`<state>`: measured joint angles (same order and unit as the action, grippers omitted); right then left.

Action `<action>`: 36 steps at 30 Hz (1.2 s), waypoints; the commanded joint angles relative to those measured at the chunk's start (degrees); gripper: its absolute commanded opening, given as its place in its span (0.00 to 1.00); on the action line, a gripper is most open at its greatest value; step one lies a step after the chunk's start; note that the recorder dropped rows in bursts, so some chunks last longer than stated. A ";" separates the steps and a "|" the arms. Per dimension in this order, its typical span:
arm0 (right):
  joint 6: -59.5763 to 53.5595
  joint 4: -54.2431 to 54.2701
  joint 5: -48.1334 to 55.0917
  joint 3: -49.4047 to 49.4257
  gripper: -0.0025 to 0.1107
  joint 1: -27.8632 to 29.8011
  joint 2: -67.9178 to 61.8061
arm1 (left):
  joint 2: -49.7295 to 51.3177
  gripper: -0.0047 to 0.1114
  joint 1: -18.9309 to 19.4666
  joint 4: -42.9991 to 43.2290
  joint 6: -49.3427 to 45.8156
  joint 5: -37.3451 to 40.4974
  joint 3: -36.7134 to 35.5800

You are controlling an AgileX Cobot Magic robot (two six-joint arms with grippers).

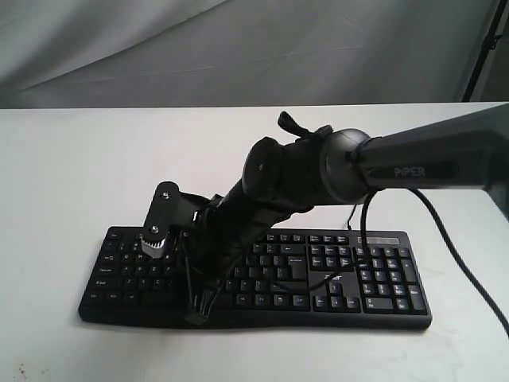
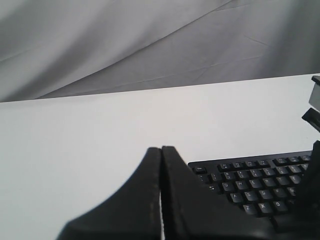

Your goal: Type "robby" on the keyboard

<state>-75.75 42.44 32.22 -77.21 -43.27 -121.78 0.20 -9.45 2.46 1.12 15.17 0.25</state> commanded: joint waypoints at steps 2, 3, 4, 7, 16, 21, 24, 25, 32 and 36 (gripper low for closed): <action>0.31 -1.19 -0.01 -0.27 0.02 -0.10 2.23 | -0.20 0.04 -0.36 0.27 0.16 -0.31 -0.25; 0.31 -1.35 -0.56 -0.27 0.02 -0.10 2.20 | -0.20 0.04 -0.36 0.27 0.16 -0.31 -0.25; 0.31 -1.35 -1.00 -0.27 0.02 -0.10 2.20 | -0.20 0.04 -0.36 0.27 0.16 -0.31 -0.25; 0.31 -1.35 -3.21 -0.27 0.02 -0.10 2.20 | -0.20 0.04 -0.36 0.27 0.16 -0.31 -0.25; 1.47 -1.48 -1.11 -4.26 0.02 2.13 0.01 | -0.20 0.04 -0.36 0.27 0.16 -0.31 -0.25; 2.18 -2.52 -0.10 -4.94 0.02 3.34 -0.68 | -0.20 0.04 -0.36 0.27 0.16 -0.31 -0.25; 2.45 -2.96 1.43 -4.94 0.02 3.91 -0.68 | -0.20 0.04 -0.36 0.27 0.16 -0.31 -0.25; 2.45 -3.21 1.85 -4.94 0.02 4.04 -0.68 | -0.20 0.04 -0.36 0.27 0.16 -0.31 -0.25; 1.99 -3.21 2.54 -4.94 0.02 4.04 -0.76 | -0.20 0.04 -0.36 0.27 0.16 -0.31 -0.25; 1.12 -2.84 3.04 -4.94 0.02 4.04 -1.35 | -0.20 0.04 -0.36 0.27 0.16 -0.31 -0.25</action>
<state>-73.70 39.32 34.64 -81.72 -39.47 -122.54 0.20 -9.45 2.46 1.12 15.17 0.25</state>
